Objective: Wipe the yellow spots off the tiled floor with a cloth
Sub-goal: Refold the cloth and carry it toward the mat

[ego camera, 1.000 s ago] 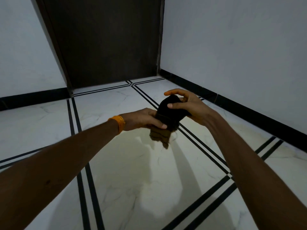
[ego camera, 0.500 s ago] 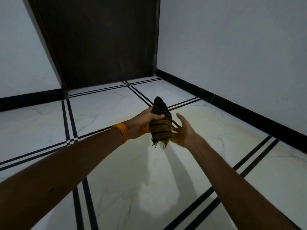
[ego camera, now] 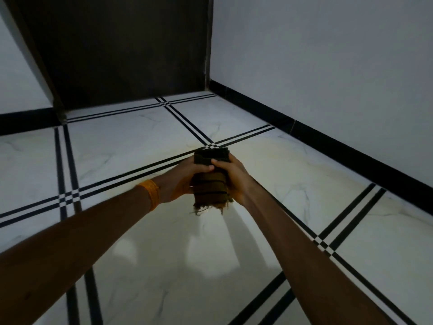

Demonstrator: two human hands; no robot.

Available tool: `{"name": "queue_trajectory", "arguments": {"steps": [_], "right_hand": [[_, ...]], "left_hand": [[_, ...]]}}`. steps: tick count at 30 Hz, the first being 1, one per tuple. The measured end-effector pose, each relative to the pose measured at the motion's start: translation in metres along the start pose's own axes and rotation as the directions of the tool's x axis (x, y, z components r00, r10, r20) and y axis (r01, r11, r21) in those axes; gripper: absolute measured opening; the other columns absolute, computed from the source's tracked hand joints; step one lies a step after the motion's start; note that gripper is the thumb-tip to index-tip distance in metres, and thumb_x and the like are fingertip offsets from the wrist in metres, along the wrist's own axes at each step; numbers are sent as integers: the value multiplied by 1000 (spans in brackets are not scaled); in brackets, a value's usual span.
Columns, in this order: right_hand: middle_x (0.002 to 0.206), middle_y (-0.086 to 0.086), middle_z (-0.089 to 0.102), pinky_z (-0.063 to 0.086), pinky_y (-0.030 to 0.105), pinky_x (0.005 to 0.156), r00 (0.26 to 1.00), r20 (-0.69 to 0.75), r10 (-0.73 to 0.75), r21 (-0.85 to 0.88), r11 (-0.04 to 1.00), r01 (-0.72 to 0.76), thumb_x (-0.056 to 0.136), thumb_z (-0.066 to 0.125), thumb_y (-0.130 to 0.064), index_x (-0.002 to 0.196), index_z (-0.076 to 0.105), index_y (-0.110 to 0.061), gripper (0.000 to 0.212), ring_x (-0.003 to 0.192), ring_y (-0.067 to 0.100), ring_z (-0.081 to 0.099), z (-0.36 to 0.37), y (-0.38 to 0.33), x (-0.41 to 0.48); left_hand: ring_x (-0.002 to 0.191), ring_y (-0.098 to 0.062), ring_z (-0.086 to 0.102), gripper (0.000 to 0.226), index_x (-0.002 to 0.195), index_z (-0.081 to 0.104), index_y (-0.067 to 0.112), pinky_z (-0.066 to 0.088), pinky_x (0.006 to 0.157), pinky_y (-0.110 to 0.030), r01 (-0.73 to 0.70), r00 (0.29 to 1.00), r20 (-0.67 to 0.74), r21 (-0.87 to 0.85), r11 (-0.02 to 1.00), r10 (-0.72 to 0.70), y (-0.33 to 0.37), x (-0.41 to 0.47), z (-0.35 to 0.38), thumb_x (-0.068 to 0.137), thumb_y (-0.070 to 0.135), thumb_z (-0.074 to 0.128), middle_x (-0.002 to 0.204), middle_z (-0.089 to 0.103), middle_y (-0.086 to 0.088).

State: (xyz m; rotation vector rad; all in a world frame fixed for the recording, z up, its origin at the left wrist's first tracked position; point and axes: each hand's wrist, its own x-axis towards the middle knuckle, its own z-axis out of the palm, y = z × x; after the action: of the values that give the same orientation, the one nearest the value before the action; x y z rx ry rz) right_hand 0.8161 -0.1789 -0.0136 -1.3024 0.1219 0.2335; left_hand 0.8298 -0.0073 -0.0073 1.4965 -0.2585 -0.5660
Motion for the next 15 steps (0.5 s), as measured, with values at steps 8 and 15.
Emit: {"name": "queue_trajectory", "arguments": {"steps": [8,15], "right_hand": [[117,16,70,60,45,89,985,-155,-76,-9,997,75,93,57,3,126,58,-19,40,105,33,70,-13,-35,32],[128,17,66,61,42,84,984,-167,60,112,993,-42,97,54,-2,135,54,-22,43,112,35,67,-2,-154,-38]], "left_hand": [[91,-23,68,29,106,61,27,55,79,-35,108,945,-324,190,976,-41,36,32,9,100,50,45,100,69,-5],[103,-24,63,62,133,54,18,51,90,-40,58,919,-301,745,664,257,114,-9,42,92,59,32,113,69,-6]]}}
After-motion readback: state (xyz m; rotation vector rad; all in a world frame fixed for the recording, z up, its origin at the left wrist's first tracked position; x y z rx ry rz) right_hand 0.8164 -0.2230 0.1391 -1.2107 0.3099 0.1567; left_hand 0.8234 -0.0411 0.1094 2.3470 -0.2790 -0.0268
